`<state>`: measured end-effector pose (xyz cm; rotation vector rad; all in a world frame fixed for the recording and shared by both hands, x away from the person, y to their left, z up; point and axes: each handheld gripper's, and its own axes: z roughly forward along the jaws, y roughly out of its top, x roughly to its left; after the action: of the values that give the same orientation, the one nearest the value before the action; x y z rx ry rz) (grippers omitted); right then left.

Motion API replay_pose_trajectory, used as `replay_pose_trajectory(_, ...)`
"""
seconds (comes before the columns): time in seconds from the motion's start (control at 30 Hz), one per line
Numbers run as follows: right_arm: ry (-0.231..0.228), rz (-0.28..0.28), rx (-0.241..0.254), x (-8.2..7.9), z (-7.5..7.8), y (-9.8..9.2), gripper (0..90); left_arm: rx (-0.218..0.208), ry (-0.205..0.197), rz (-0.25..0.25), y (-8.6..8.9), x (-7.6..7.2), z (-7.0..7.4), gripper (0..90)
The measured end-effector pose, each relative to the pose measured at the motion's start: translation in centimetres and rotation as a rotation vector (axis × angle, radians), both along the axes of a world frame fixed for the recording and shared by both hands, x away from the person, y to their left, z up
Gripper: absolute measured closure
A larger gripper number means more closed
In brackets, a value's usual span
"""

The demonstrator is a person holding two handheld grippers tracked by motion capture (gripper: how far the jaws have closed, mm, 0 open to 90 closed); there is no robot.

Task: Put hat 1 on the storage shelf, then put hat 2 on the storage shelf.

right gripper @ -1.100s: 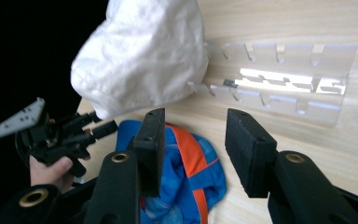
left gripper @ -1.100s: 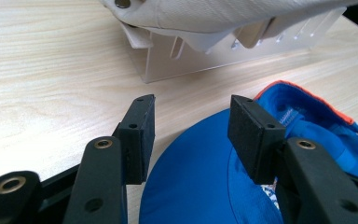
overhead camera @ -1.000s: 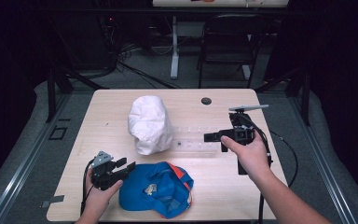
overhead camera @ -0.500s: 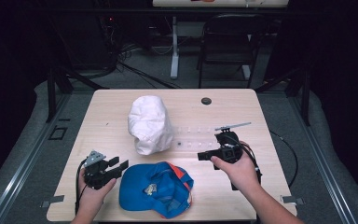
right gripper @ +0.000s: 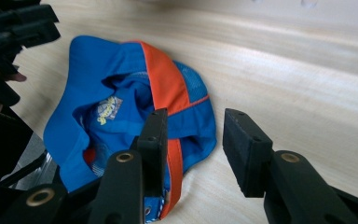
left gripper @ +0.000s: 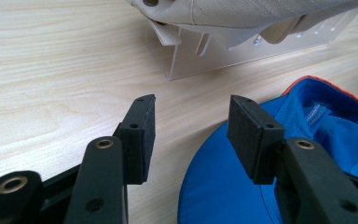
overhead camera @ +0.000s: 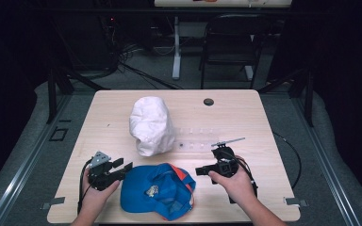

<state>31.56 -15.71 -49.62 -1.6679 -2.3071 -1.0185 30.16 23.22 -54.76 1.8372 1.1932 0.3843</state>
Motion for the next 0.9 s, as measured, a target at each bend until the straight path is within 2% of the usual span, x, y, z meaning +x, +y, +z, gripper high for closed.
replay_pose_trajectory(0.03,0.005,0.005,0.001,-0.1,-0.3,0.1,60.9,-0.011,-0.004,0.008,0.1,0.0,-0.1,52.0)
replay_pose_trajectory(0.1,0.014,0.011,0.005,-0.3,-0.9,0.3,60.7,-0.004,0.015,0.004,0.3,-0.1,0.1,51.6)
replay_pose_trajectory(0.17,0.027,0.020,0.013,-0.6,-1.4,0.5,60.4,-0.013,-0.006,0.021,0.4,-0.2,0.1,50.6)
replay_pose_trajectory(0.3,0.043,0.040,0.010,-0.8,-2.4,0.8,60.1,-0.009,-0.005,0.033,0.6,-0.4,0.3,49.8)
replay_pose_trajectory(0.4,0.080,0.048,0.027,-1.1,-3.1,1.0,59.7,-0.024,-0.004,0.047,0.6,-0.5,0.3,49.5)
replay_pose_trajectory(0.53,0.090,0.055,0.032,-1.5,-3.8,1.3,59.1,-0.007,0.008,0.033,0.3,-0.6,0.3,49.3)
replay_pose_trajectory(0.6,0.092,0.064,0.037,-1.7,-4.1,1.4,58.8,0.003,-0.001,0.031,0.2,-0.6,0.2,49.4)
replay_pose_trajectory(0.9,0.147,0.057,0.076,-1.9,-6.1,1.6,59.1,-0.001,-0.003,0.035,0.2,-0.4,0.0,49.4)
